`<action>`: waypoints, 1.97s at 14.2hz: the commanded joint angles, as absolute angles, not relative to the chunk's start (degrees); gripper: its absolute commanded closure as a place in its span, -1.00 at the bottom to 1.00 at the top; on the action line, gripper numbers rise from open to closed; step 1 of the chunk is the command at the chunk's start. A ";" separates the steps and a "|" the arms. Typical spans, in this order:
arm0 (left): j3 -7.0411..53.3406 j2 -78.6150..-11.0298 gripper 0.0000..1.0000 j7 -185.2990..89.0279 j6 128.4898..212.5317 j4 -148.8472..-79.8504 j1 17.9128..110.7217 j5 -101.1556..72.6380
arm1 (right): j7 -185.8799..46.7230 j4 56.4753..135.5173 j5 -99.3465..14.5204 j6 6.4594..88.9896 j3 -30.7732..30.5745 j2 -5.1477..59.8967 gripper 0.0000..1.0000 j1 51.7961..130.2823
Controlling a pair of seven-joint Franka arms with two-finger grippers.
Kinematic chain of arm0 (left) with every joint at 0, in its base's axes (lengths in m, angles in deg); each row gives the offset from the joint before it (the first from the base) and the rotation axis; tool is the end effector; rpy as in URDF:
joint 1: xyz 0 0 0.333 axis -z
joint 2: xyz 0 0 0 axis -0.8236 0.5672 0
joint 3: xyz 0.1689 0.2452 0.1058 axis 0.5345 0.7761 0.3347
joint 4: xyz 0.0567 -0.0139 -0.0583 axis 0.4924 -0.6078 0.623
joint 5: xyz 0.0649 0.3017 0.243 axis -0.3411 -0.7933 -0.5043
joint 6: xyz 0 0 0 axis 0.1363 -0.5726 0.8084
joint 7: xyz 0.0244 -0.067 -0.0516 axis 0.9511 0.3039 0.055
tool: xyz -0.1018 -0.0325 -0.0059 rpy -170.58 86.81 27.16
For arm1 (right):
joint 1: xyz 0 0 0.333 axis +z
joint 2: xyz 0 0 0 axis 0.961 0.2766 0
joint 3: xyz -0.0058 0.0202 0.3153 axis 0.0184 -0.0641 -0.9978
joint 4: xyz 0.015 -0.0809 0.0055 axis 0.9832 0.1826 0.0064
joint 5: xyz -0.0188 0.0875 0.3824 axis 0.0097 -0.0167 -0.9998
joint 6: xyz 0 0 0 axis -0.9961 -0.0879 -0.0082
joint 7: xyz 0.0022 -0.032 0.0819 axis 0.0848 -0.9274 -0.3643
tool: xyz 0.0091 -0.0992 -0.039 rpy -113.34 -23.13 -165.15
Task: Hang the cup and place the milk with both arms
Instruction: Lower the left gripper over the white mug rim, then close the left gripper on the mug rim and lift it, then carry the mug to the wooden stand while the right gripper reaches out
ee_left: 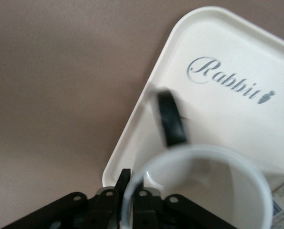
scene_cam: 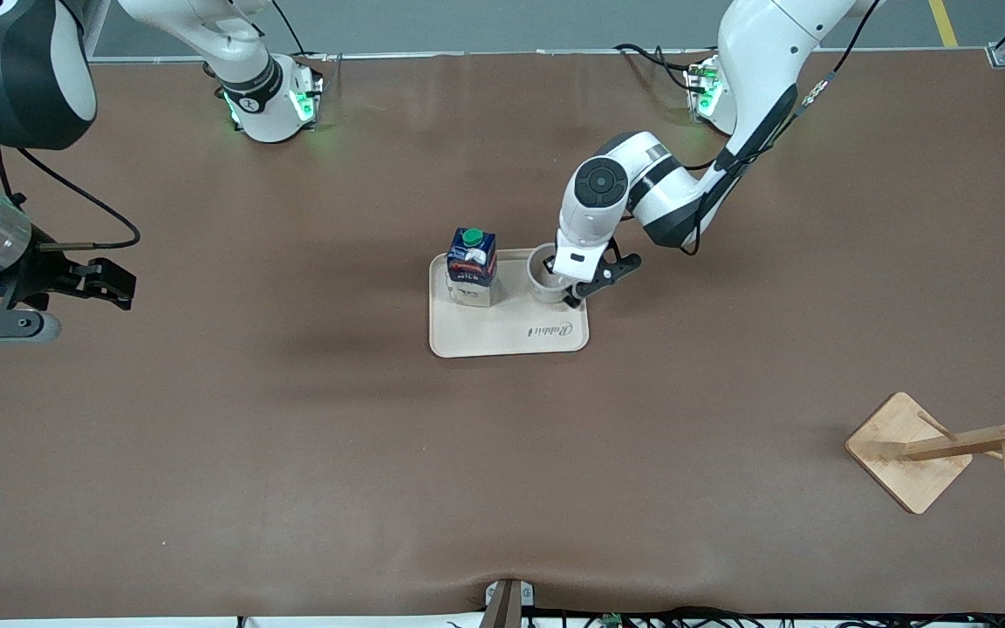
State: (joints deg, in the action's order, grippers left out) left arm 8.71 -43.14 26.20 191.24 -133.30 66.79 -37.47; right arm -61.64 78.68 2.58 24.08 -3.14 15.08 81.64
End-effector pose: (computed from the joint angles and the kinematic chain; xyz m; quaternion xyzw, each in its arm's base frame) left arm 0.4233 -0.4016 0.2279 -0.9681 -0.2453 0.0513 0.0006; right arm 0.6146 0.0448 0.5839 0.9969 0.0238 -0.0032 0.0748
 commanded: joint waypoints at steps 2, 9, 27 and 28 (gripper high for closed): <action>8.60 -48.89 1.00 26.37 188.10 -132.85 66.17 -40.30 | -61.38 77.48 3.40 23.95 -2.91 14.37 -1.00 79.75; 8.60 -59.88 1.00 8.82 175.09 -127.94 59.07 -40.30 | -61.29 75.81 1.56 26.13 -2.91 14.81 -1.00 77.55; 8.87 -60.70 1.00 -66.07 162.95 -110.27 26.01 -39.33 | -61.47 75.90 -9.06 26.06 -3.35 20.52 -1.00 71.57; 8.87 -59.82 1.00 -68.62 162.95 -109.30 25.48 -39.33 | -61.73 75.90 -9.26 26.06 -3.09 20.52 -1.00 71.57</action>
State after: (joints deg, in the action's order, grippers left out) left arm 9.50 -62.42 -63.82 164.34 -112.90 26.70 -39.53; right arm -61.64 75.86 -7.17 26.61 -2.81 20.99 72.07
